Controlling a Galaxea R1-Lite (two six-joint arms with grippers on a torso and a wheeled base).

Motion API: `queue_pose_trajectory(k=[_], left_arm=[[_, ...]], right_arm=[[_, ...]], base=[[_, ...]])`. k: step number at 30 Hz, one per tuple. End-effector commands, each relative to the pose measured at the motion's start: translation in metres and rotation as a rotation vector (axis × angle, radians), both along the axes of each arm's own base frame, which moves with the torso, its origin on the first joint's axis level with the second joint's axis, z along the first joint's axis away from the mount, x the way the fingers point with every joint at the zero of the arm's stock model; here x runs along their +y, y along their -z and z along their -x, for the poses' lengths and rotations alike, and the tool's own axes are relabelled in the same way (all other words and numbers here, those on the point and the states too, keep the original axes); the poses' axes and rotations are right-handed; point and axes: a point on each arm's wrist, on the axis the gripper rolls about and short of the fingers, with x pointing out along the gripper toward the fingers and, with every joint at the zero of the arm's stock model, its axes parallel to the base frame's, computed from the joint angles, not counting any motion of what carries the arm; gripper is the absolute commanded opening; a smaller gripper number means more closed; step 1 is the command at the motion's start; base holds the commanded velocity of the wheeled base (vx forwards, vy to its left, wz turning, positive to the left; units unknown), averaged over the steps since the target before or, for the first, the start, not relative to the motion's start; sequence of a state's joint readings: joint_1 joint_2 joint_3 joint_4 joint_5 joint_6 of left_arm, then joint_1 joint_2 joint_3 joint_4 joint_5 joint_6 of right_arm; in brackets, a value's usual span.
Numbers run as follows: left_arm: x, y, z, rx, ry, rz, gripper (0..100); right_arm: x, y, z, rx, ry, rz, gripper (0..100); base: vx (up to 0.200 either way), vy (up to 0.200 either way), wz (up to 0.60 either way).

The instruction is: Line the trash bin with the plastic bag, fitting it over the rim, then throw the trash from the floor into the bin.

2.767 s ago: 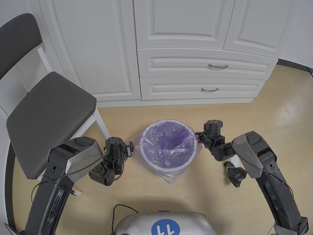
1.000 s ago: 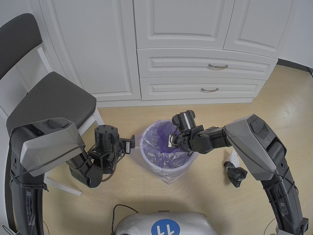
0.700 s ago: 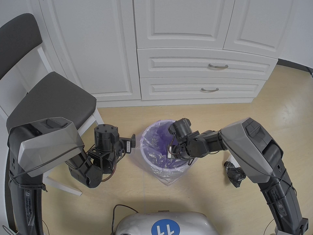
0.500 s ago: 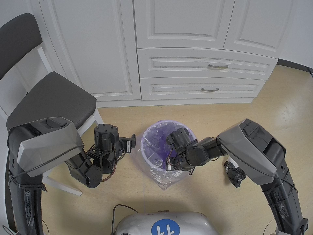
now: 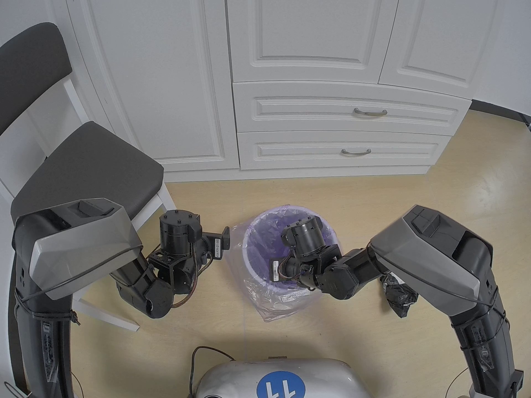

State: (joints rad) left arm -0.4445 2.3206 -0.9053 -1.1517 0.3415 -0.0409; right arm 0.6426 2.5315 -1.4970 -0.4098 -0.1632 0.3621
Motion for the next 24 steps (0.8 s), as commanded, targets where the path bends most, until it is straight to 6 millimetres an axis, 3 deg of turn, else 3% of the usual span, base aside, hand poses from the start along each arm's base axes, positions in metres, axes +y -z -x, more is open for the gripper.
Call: queue_pose_trajectory(k=[1,7,15,19,24], left_arm=[[0.000,0.000,0.000,0.000,0.000,0.000,100],[0.000,0.000,0.000,0.000,0.000,0.000,100],[0.000,-0.001,0.000,-0.004,0.000,0.002,100],[0.000,-0.001,0.000,-0.015,0.000,0.006,100],[0.002,0.012,0.002,0.016,0.011,-0.051,100]], right_arm=[[-0.007,0.004,-0.017,-0.058,0.058,-0.016,0],[0.007,0.018,-0.028,-0.122,0.101,-0.080,0],[0.042,0.026,0.000,-0.068,0.068,-0.163,0],[0.045,0.025,0.002,-0.074,0.064,-0.174,0],[0.034,0.006,-0.008,-0.097,0.100,-0.211,0]], base=[[0.000,0.000,0.00],[0.000,0.000,0.00],[0.000,0.000,0.00],[0.000,0.000,0.00],[0.000,0.000,0.00]])
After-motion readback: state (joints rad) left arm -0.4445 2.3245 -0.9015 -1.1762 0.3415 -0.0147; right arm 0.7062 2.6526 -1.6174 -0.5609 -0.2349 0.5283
